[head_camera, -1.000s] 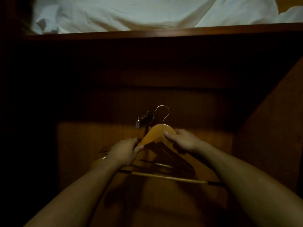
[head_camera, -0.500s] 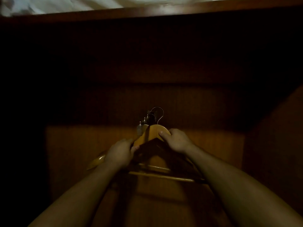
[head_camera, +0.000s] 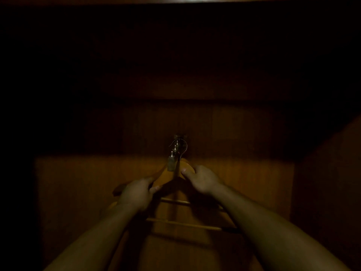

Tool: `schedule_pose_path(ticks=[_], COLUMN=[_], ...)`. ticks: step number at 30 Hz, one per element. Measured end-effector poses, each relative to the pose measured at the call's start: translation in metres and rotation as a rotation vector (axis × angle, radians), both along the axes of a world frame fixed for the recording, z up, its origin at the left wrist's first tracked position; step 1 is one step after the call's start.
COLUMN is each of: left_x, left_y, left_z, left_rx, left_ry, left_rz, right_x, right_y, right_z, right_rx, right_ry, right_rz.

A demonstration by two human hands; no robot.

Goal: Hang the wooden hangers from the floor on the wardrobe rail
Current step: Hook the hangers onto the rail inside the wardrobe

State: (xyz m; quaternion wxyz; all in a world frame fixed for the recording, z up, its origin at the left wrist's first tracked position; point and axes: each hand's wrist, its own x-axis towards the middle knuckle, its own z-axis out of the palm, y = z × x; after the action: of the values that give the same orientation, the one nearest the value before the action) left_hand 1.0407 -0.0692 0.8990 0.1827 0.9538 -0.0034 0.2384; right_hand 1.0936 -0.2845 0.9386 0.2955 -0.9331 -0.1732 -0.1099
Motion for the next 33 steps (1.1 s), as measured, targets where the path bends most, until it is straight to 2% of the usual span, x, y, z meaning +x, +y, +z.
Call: schedule_pose_path(ticks=[4,7,13,23,33], left_x=[0.01,0.015,0.019,-0.006,-0.077], left_y=[-0.001,-0.002,-0.008,0.004,0.002], left_z=[0.0,0.002,0.012,0.021,0.021], left_rx=[-0.011,-0.022,0.137,0.08,0.012], left_ry=[0.009,0.026,0.092,0.04,0.012], left_rz=[0.037,0.079,0.186,0.195,0.228], right_x=[0.006,0.007,0.001,-0.025,-0.078], right_y=[0.002,0.001,-0.004,-0.012,-0.002], right_z=[-0.001,0.002,0.012,0.01,0.006], right_rx=[-0.025,-0.088,-0.312,-0.343,-0.347], right_ry=[-0.003,-0.096,-0.291,-0.219,-0.203], right_rz=[-0.061,-0.151,-0.276,-0.297,-0.153])
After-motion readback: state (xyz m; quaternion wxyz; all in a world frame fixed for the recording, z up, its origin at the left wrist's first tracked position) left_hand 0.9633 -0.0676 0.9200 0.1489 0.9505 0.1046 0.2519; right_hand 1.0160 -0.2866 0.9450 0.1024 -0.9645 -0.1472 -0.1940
